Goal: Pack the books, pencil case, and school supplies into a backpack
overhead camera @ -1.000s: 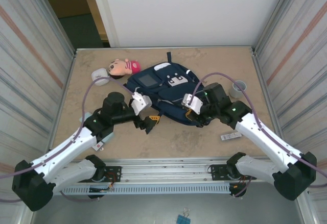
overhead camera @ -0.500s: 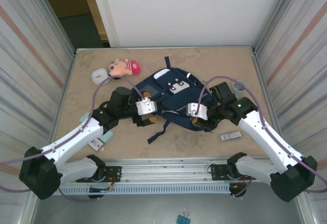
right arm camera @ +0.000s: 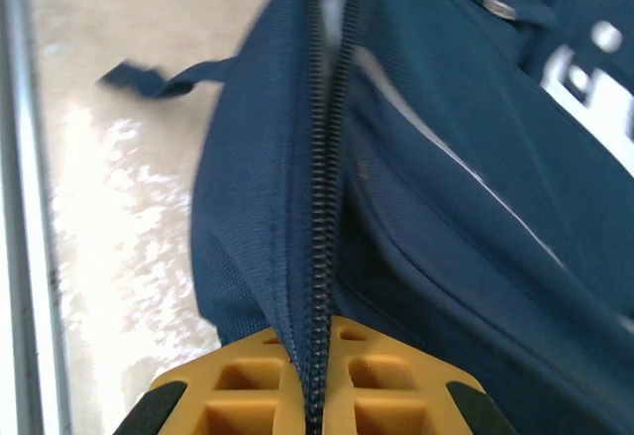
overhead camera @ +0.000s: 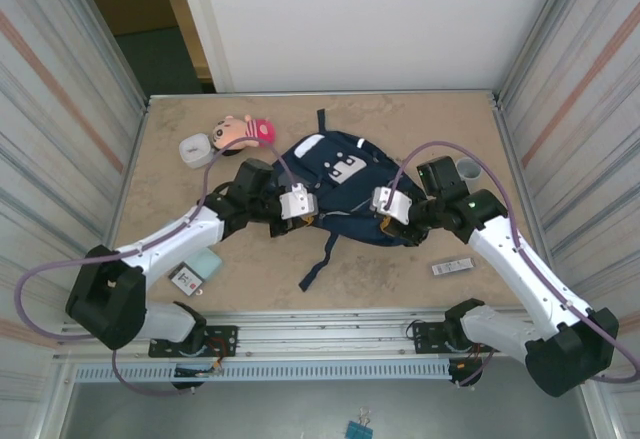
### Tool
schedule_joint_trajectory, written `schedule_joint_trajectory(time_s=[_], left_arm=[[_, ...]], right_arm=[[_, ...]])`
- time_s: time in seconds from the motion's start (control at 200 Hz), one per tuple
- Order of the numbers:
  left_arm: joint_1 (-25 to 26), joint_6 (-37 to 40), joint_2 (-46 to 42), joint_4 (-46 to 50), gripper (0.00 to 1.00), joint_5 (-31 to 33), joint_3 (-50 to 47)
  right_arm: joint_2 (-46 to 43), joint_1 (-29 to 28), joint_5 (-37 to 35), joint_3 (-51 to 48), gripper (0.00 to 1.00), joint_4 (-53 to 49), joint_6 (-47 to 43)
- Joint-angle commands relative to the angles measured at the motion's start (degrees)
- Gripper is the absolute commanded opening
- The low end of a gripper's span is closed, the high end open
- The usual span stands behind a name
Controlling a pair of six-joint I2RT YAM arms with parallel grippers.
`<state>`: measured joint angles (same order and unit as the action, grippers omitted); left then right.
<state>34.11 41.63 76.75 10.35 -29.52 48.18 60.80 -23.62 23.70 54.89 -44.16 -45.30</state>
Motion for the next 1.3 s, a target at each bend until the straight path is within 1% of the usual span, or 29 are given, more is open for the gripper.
schedule_joint_trajectory(time_s=[0.0,0.085,0.145,0.175,0.2,0.276,0.366,0.501,0.551,0.636,0.691,0.792,0.842,0.927,0.997,1.117,1.218,1.278,1.293], left_arm=[[4.2,-11.2,-5.5,-1.8,0.00,0.2,-2.6],[7.8,-15.3,-7.2,-2.0,0.00,4.7,-3.6],[10.0,-17.6,-8.2,-2.5,0.00,7.5,-4.6],[10.6,-19.1,-8.5,-3.1,0.00,8.5,-5.1],[11.0,-20.3,-8.8,-3.6,0.00,9.1,-5.5],[11.2,-26.4,-9.1,-5.4,0.00,10.5,-6.1],[11.2,-32.2,-8.6,-6.8,0.00,11.2,-5.9],[11.1,-38.6,-7.5,-10.1,0.00,10.3,-6.2],[11.1,-40.5,-6.9,-11.6,0.00,9.3,-6.4],[11.1,-43.5,-5.9,-14.2,0.00,7.5,-6.7],[11.0,-44.8,-5.3,-15.1,0.00,6.0,-6.7],[10.8,-47.4,-3.9,-15.8,0.00,4.3,-6.0],[10.4,-48.7,-3.2,-16.3,0.00,2.8,-5.7],[9.5,-50.3,-2.3,-17.6,0.00,0.5,-5.7],[8.7,-51.9,-1.7,-18.5,0.00,-0.9,-5.7],[6.7,-53.9,-0.4,-18.9,0.00,-4.0,-5.2],[6.2,-54.4,0.3,-19.7,0.00,-5.8,-4.9],[6.2,-54.2,0.7,-19.9,0.00,-6.7,-4.4],[6.2,-54.1,0.9,-19.9,0.00,-6.9,-4.3]], right_arm=[[1.3,4.0,-2.5,-1.0,0.07,14.0,10.0],[3.3,4.7,-2.7,-1.3,0.10,15.1,10.7],[4.4,5.1,-2.7,-1.0,0.15,15.2,11.0],[4.8,5.4,-2.3,-0.9,0.19,15.2,11.3],[4.9,5.7,-1.7,-0.7,0.26,15.2,11.7],[4.4,6.5,-1.3,-0.1,0.40,15.2,14.6],[2.9,6.5,-2.3,1.5,0.55,13.7,21.1],[0.6,6.1,-4.5,6.4,0.65,6.3,36.9],[0.0,5.5,-5.7,7.9,0.66,3.4,41.5],[-1.4,2.7,-10.3,9.9,0.67,-1.7,49.8],[-2.5,-0.6,-14.5,10.5,0.67,-4.2,54.2],[-3.7,-8.2,-23.3,10.6,0.65,-6.7,62.0],[-5.5,-11.4,-25.9,10.8,0.64,-7.7,65.8],[-5.8,-15.1,-26.7,11.0,0.60,-7.8,71.8],[-5.9,-18.0,-25.8,10.2,0.56,-5.8,74.6],[-5.6,-23.0,-27.8,8.5,0.54,-3.2,78.6],[-4.7,-24.6,-27.3,7.1,0.52,-0.8,81.4],[-4.4,-24.8,-25.5,6.4,0.50,0.6,83.1],[-2.8,-24.7,-24.9,6.2,0.49,1.1,83.4]])
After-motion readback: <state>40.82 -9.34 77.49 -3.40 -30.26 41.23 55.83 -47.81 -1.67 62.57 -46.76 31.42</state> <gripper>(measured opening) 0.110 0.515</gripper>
